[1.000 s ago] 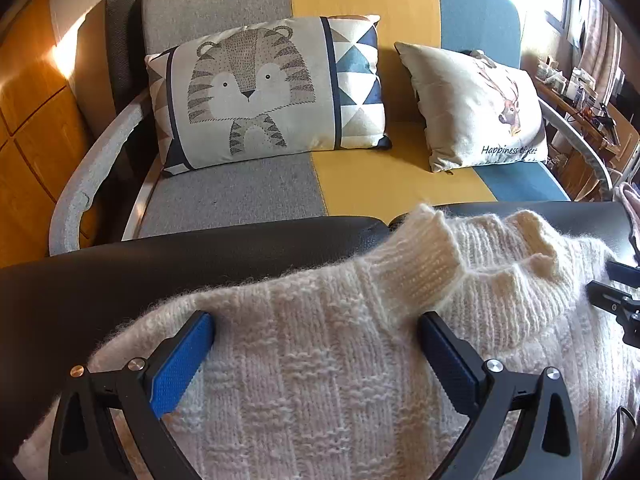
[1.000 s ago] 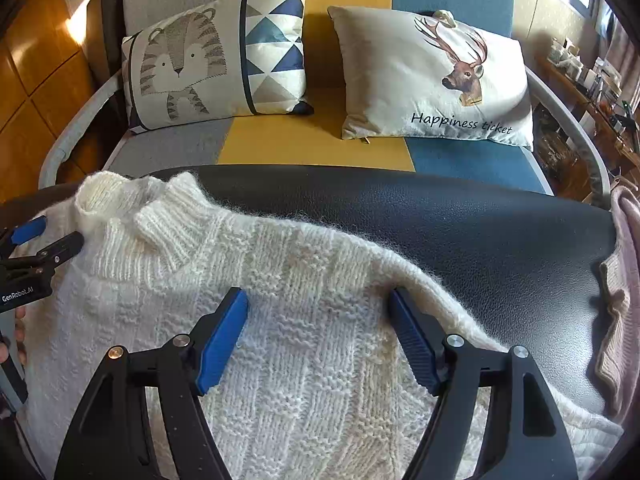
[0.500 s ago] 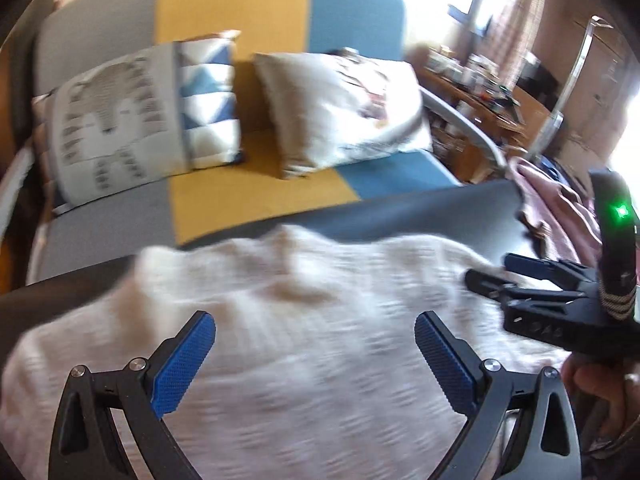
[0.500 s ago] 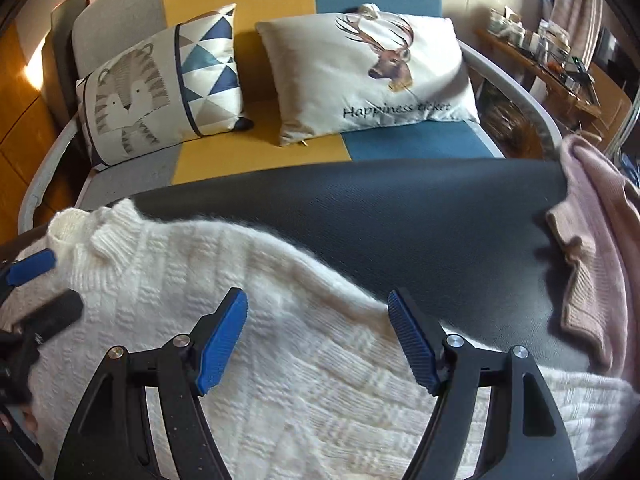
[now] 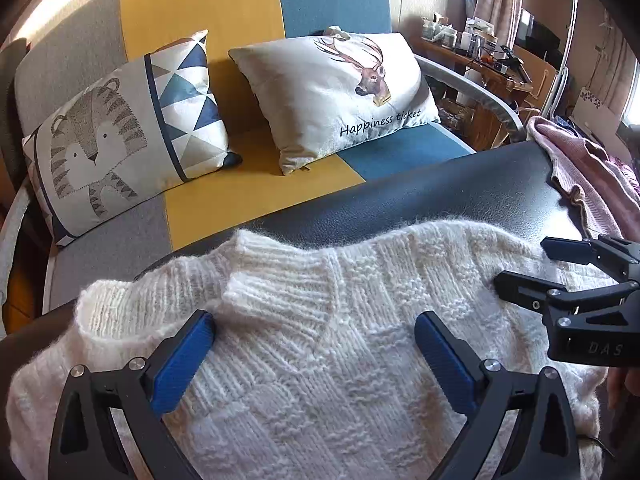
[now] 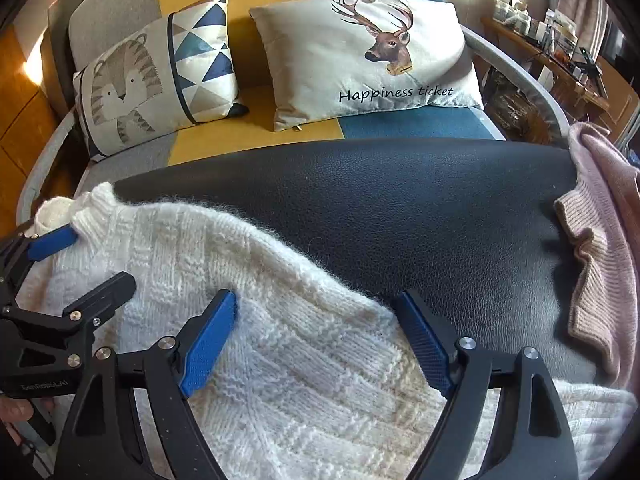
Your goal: Fold clothes
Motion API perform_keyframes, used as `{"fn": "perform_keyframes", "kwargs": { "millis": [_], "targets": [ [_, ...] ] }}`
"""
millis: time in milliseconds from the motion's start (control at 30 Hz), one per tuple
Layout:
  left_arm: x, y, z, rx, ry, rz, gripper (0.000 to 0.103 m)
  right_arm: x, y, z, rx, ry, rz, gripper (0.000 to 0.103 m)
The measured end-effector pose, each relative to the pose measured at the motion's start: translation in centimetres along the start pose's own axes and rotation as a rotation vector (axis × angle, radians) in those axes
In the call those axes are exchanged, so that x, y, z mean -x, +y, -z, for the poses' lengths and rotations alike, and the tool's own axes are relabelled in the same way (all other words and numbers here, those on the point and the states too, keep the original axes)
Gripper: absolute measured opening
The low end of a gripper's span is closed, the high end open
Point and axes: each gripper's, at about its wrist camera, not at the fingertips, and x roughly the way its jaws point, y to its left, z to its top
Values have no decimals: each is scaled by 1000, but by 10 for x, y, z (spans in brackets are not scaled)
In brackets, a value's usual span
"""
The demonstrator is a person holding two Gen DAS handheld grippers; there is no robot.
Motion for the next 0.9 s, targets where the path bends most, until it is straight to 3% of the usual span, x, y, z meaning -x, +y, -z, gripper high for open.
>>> {"fn": "perform_keyframes", "kwargs": {
  "millis": [167,267,367,533,767,900],
  "targets": [
    [29,-5,10,58,7,68,102,38,3,19,28,-43,-23,84],
    [36,-23,19,34,22,102,102,37,-4,37,9,4,-13,84],
    [23,-39,28,7,71,63,102,26,-17,52,-27,53,3,84],
    [17,-46,32,-55,36,16,103,21,-28,54,-6,18,19,84],
    [32,-41,37,-3,53,80,103,38,-19,62,18,8,5,84],
    [59,-62,65,-14,63,135,102,55,-2,85,78,4,-33,84]
  ]
}}
